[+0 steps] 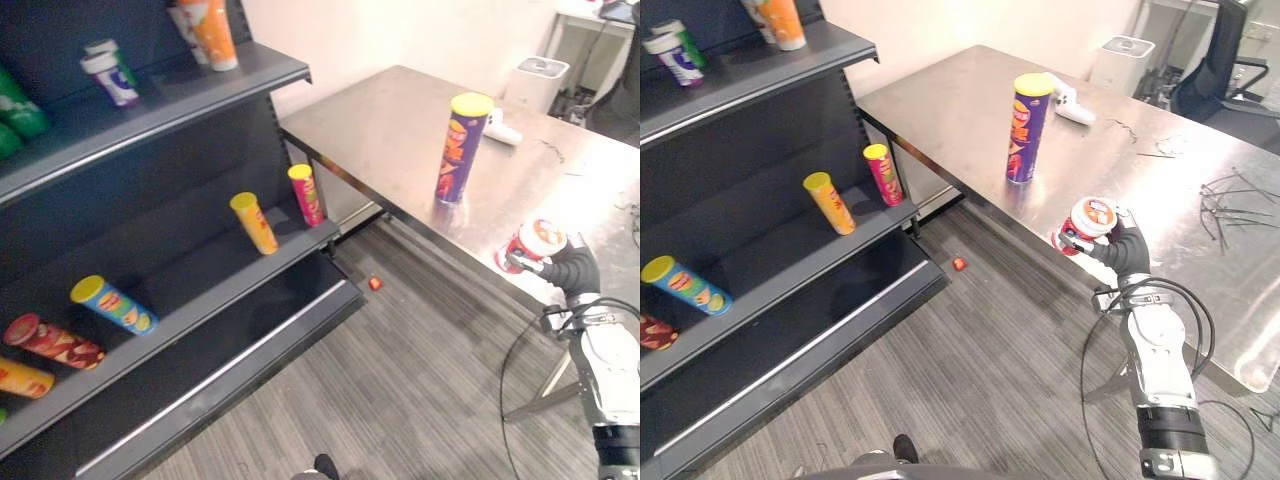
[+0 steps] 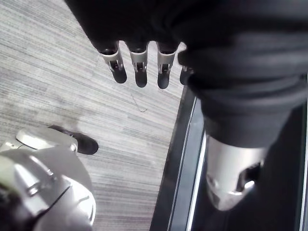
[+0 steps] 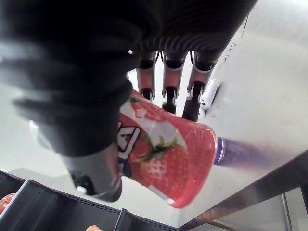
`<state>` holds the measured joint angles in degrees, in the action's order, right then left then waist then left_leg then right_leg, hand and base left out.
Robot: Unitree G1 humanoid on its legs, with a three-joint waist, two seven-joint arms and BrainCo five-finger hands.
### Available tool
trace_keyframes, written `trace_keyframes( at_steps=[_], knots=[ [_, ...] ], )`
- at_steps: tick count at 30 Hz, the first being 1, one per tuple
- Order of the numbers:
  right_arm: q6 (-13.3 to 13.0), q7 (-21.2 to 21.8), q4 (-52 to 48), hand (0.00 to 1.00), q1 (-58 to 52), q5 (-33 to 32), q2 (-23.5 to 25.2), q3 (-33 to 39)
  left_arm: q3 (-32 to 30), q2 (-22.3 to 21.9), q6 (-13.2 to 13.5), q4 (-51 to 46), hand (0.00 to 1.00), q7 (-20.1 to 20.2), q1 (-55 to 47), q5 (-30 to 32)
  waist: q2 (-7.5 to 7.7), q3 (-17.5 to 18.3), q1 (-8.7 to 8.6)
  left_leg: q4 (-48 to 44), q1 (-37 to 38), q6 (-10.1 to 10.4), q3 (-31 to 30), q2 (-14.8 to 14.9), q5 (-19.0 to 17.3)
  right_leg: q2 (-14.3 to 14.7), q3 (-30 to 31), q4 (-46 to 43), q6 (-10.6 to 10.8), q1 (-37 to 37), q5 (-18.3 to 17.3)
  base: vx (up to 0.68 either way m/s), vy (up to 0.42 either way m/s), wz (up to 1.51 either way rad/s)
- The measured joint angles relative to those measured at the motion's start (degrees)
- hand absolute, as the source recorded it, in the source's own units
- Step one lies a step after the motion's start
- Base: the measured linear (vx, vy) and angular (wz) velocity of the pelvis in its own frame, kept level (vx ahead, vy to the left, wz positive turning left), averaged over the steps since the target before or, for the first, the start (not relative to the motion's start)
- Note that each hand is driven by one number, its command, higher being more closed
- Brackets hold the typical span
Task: Put the gum and the chips on the shelf.
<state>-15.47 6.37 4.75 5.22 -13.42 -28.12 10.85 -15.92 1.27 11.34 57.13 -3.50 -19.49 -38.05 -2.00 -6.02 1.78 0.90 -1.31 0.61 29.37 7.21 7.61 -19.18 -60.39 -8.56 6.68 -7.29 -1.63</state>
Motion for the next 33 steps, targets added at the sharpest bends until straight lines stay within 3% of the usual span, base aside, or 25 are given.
trace_keyframes(
  at_steps=[3, 6, 8, 9, 10, 11, 16, 19, 22, 23, 25, 26, 27, 29, 33],
  knots=[
    [-0.03, 0.04, 0.05, 1.00, -0.02, 1.11, 0.28, -0.14, 0.34, 0.53, -0.01, -0.16, 0.00, -0.12, 0.13, 0.69, -0.33, -0.35, 0.04, 4.34, 1.07, 0.56, -0.17, -0.48, -1.81, -2.21, -0.21, -6.19, -0.25, 1.60, -3.05, -0.12, 0.110, 0.18],
    [-0.02, 0.35, 0.10, 1.00, -0.03, 1.18, 1.24, -1.49, 0.15, 1.74, -0.01, -0.08, 0.00, -0.76, -0.25, 0.73, 1.35, -1.77, 0.52, 4.84, 0.96, 0.04, -0.04, -1.74, -2.12, -4.22, 1.23, -8.61, 0.24, 2.18, -3.98, -0.16, 0.099, 0.05],
    [-0.07, 0.42, 0.10, 1.00, -0.03, 1.20, 1.20, -1.85, -0.23, 2.01, -0.01, -0.08, 0.00, -0.74, -0.38, 0.66, 1.62, -1.91, 0.04, 5.00, 0.36, 0.82, 0.64, -2.11, -2.76, -3.89, 2.80, -7.49, 0.34, 2.89, -3.97, -0.12, 0.093, 0.26],
    [-0.11, 0.40, 0.34, 1.00, -0.09, 1.20, 1.39, -2.25, -0.22, 2.53, -0.02, -0.02, 0.00, -0.70, -0.12, 0.63, 3.29, -2.16, -0.04, 3.79, 0.70, 0.97, 3.26, -2.27, -3.24, -4.63, 3.71, -5.60, 1.15, 3.62, -3.43, -0.07, 0.108, 0.14],
    [-0.11, 0.48, 0.38, 1.00, -0.05, 1.27, 1.44, -2.40, -0.27, 2.69, -0.04, 0.03, 0.00, -0.67, -0.02, 0.63, 3.38, -2.13, 0.35, 1.24, 0.34, 0.00, 3.48, -2.07, -3.05, -4.96, 4.43, -5.77, 1.21, 4.02, -3.35, 0.04, 0.094, -0.13],
    [-0.29, 0.49, 0.16, 1.00, 0.40, 1.66, 1.67, -2.55, -0.51, 2.91, -0.03, 0.01, 0.00, -0.64, -0.30, 0.63, 1.74, -2.05, 1.16, 0.34, 0.16, -0.79, 2.85, -1.77, -5.25, -4.71, 5.64, -6.88, 1.25, 4.19, -3.32, 0.02, 0.076, -0.08],
    [-0.19, 1.46, 0.16, 1.00, 1.92, 2.21, 2.15, -4.24, -1.44, 3.92, 0.57, -0.08, 0.00, -0.21, 0.00, 0.34, 3.34, -2.91, 1.06, -0.21, -1.91, -1.60, 1.42, -3.20, -5.96, -5.23, 7.84, -6.65, 0.93, 5.82, -3.10, -0.03, 0.073, 0.18],
    [0.04, 1.33, 0.29, 1.00, 3.85, 2.20, 2.41, -5.64, -1.44, 3.88, 0.47, -0.17, 0.00, -0.04, 0.13, 0.06, 4.71, -3.91, 2.22, -2.33, -2.54, -2.30, -0.22, -3.95, -6.44, -6.31, 8.75, -7.81, -1.34, 6.11, -1.47, 0.05, 0.041, 0.24],
    [0.04, 2.00, 0.31, 1.00, 5.53, 2.18, 2.98, -7.26, -1.44, 3.74, 0.45, -0.23, 0.00, 0.01, 0.18, -0.28, 5.36, -4.33, 3.83, -4.24, -2.96, -2.45, -2.51, -4.54, -7.86, -6.81, 9.05, -8.86, -1.51, 4.47, -0.97, 0.05, 0.011, 0.36],
    [0.05, 2.64, 0.24, 1.00, 5.60, 2.11, 3.20, -7.26, -1.41, 3.75, 0.31, -0.60, 0.00, -0.04, 0.17, -1.27, 5.25, -4.29, 3.51, -4.52, -3.45, -2.79, -4.68, -4.84, -8.20, -6.76, 11.07, -9.60, -2.63, 3.93, -0.55, 0.03, 0.066, 1.07],
    [0.05, 3.20, -0.03, 1.00, 4.18, 2.06, 3.18, -6.94, -1.15, 4.08, -0.45, -2.08, 0.00, -0.37, 0.17, -1.90, 4.92, -4.39, 2.72, -5.77, -4.38, -3.66, -10.90, -5.85, -8.70, -6.04, 23.92, -14.92, -8.85, 5.10, 1.33, 0.07, 0.079, 1.49],
    [0.02, 3.26, -0.47, 1.00, 2.97, 2.00, 3.20, -6.69, -0.62, 4.55, -0.73, -2.91, 0.00, -0.82, 0.22, -1.87, 4.46, -4.36, 2.55, -6.66, -4.96, -3.96, -14.49, -5.65, -8.86, -4.81, 30.44, -18.27, -10.84, 7.12, 0.79, 0.10, -0.012, 2.02],
    [-0.13, 2.94, -1.82, 1.00, 1.04, 2.01, 3.64, -6.84, 0.30, 5.90, -1.49, -2.95, 0.00, -1.45, 1.58, -1.76, 4.27, -4.69, 1.83, -8.36, -7.53, -4.16, -20.63, -5.68, -8.98, 0.10, 39.53, -17.16, -7.94, 8.36, -5.82, 0.10, -0.046, 1.86],
    [-0.14, 2.88, -2.15, 1.00, 0.83, 2.08, 4.32, -7.17, 0.28, 7.33, -2.25, -2.31, 0.00, -2.50, 2.86, -1.70, 4.89, -5.48, 2.24, -9.90, -8.83, -4.36, -24.47, -6.60, -9.05, 3.31, 45.13, -15.27, -5.93, 9.52, -9.02, 0.08, -0.080, 1.49],
    [-0.33, 2.39, -2.06, 1.00, 0.85, 2.11, 4.93, -7.31, 0.19, 7.53, -2.74, -2.11, 0.00, -2.95, 4.04, -1.53, 3.92, -6.50, 3.01, -13.59, -9.56, -4.34, -33.07, -8.11, -10.18, 7.77, 55.00, -9.81, -2.53, 11.89, -8.69, 0.04, -0.088, 1.19]
  ],
)
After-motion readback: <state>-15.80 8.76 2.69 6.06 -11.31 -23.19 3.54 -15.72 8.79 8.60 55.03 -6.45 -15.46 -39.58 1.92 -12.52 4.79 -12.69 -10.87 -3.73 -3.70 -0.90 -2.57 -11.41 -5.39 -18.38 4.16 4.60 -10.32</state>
